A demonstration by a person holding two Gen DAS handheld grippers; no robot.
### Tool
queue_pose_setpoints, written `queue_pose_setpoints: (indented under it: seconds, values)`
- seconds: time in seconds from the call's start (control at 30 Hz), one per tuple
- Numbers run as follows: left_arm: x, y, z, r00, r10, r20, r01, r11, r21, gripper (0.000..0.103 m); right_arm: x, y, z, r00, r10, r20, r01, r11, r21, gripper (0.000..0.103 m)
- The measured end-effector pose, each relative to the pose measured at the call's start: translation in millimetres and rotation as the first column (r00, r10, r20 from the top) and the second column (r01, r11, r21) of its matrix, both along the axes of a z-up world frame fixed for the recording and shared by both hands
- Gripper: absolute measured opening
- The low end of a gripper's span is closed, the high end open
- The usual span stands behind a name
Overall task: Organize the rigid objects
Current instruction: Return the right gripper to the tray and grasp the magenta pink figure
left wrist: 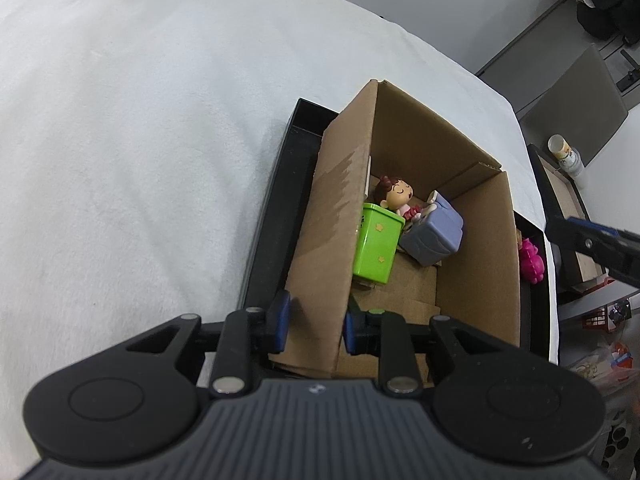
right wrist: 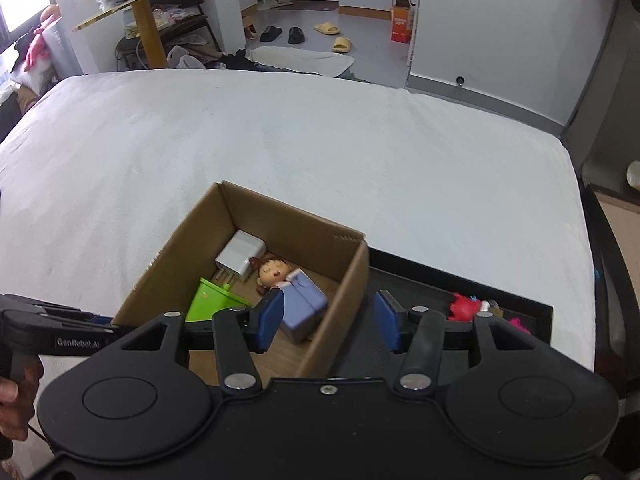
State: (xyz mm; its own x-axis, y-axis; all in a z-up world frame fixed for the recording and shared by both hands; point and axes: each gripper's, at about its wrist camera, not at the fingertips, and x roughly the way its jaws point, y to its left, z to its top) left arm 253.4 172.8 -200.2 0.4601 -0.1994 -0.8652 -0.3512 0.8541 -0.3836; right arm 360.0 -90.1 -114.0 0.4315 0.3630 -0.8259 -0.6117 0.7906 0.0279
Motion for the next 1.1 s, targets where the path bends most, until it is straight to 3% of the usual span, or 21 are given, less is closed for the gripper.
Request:
queue_pose_setpoints:
  seconds: [0.47,1.1]
  values:
    - [1,-1,0,1.0,0.009,-0.009,-0.008,1.0,0.008,0.025,7,-48,-8,0.996,-0.087,-0.024,0.088,0.996,0.02,0.052]
    - [5,-5,1,0.999,0.019,-0.027,-0.018,0.999,0.027,0.024,32,-113,-43,0.98,-0.191,-0.05,0.191,0.982,-0.013,0.056]
